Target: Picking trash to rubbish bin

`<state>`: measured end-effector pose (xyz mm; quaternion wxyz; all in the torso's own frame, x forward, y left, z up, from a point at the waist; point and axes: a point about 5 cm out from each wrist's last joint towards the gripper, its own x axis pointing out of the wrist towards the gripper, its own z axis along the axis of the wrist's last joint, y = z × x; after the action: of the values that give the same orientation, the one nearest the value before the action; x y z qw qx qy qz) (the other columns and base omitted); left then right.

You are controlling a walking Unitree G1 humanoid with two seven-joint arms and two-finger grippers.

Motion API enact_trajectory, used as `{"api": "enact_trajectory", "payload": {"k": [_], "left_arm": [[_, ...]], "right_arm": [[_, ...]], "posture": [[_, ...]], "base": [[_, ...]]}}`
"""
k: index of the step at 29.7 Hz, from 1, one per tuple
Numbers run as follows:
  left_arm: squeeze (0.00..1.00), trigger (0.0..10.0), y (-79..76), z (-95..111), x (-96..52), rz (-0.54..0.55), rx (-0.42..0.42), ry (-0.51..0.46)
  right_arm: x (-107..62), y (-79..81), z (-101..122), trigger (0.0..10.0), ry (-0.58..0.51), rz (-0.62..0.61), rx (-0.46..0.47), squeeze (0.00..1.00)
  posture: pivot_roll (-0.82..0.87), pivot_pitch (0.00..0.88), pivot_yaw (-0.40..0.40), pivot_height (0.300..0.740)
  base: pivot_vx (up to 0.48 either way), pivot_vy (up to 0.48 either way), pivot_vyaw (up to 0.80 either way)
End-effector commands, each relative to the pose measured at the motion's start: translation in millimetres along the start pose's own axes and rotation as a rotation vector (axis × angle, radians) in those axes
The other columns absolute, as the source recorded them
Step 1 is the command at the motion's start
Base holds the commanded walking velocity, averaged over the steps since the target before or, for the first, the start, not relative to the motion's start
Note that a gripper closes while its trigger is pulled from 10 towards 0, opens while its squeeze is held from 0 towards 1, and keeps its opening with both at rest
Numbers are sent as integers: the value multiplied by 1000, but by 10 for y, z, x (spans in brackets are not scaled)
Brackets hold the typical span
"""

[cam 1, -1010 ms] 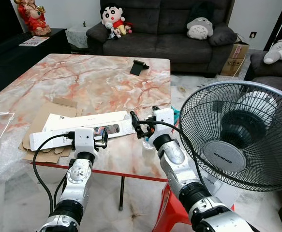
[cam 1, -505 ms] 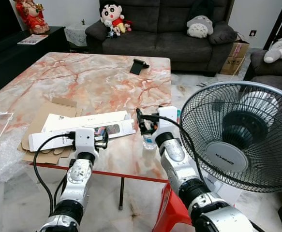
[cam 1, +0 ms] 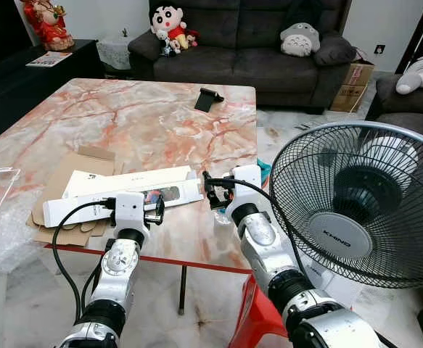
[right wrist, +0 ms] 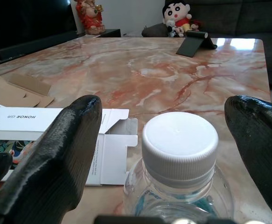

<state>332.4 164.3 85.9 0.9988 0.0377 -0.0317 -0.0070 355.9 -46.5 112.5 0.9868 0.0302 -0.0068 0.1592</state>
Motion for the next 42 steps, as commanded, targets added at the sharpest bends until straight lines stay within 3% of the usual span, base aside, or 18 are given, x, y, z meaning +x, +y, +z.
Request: {"api": "enact_trajectory", "payload": {"k": [1,4,5,11,39,40,41,42], "left_arm": [[0,10000,-6,-21,-8,-9,-1,15],[0,10000,-7,-19,-7,-10,-2,13],[0,10000,-8,-18,-6,-11,-2,13],[0,10000,-16,-20,-7,-14,-4,13],[0,10000,-78,-38,-22,-45,-13,13],[0,10000,-80,-45,-25,-48,-6,18],[0,10000,-83,-49,-27,-51,-6,20],[0,10000,-83,-49,-27,-51,-6,20]], "right_arm": [[45,192,45,3098,-5,37,24,0],[51,190,59,2510,-11,37,26,0],[53,191,64,1255,-14,38,28,0],[52,200,73,157,-22,44,32,0],[1,242,14,0,-28,64,50,0],[1,246,15,4196,-29,66,50,0],[1,250,15,10000,-29,67,50,0],[1,250,15,10000,-29,67,50,0]], "posture": [[18,0,16,740],[18,0,16,740],[18,0,16,740],[14,0,17,740],[5,0,22,740],[5,0,22,740],[7,0,20,740],[7,0,20,740]], "base": [[0,0,0],[0,0,0],[0,0,0],[0,0,0],[0,0,0],[0,0,0],[0,0,0],[0,0,0]]}}
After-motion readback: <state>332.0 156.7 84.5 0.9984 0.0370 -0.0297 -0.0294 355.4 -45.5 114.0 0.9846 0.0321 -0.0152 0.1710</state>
